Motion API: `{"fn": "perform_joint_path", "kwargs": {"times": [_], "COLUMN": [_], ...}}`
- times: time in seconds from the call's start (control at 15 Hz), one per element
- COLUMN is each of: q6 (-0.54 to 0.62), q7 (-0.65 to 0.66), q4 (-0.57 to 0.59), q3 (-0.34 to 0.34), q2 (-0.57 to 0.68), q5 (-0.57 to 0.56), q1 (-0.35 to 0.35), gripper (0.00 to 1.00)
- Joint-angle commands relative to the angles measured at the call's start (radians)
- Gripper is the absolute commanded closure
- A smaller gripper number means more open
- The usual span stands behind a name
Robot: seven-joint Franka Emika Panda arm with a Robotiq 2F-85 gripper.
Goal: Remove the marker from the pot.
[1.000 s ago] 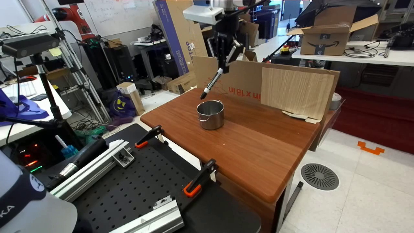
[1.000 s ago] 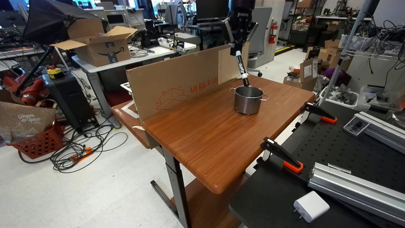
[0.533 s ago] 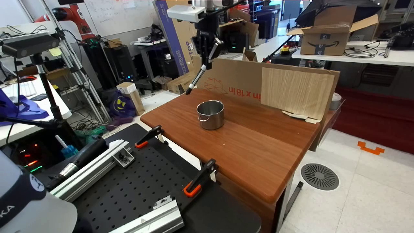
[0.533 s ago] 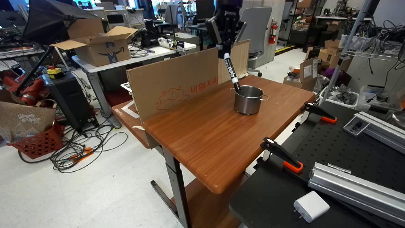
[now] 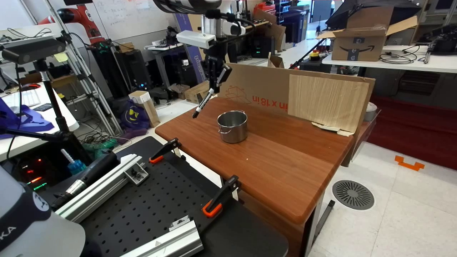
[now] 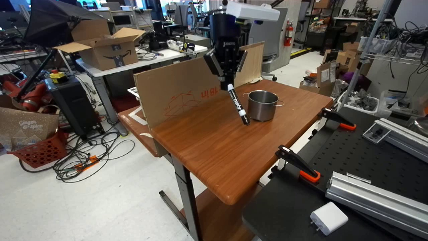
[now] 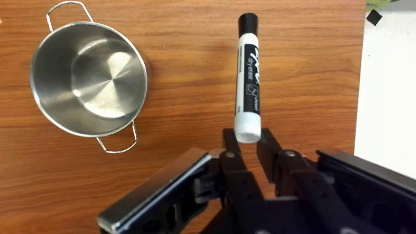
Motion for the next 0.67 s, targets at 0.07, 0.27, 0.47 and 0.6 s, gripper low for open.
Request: {"fn": "perform_joint_path", "kwargs": {"times": [0.07,0.27,0.47,0.6], "q6": [0.027,0.029,0.035,0.036], "q7": [0.018,0.026,0.024,0.027], "q4": [0.062,0.107,0.149,0.178], "q3": [-0.006,-0.011,-0.013,-0.016], "q2": [0.087,0.157,0.226,0.265], "q5": [-0.033,-0.048,-0.058,-0.065], "q1": [0.011,0.019,0.022,0.025], "gripper": [0.95,0.95,0.95,0.95]}}
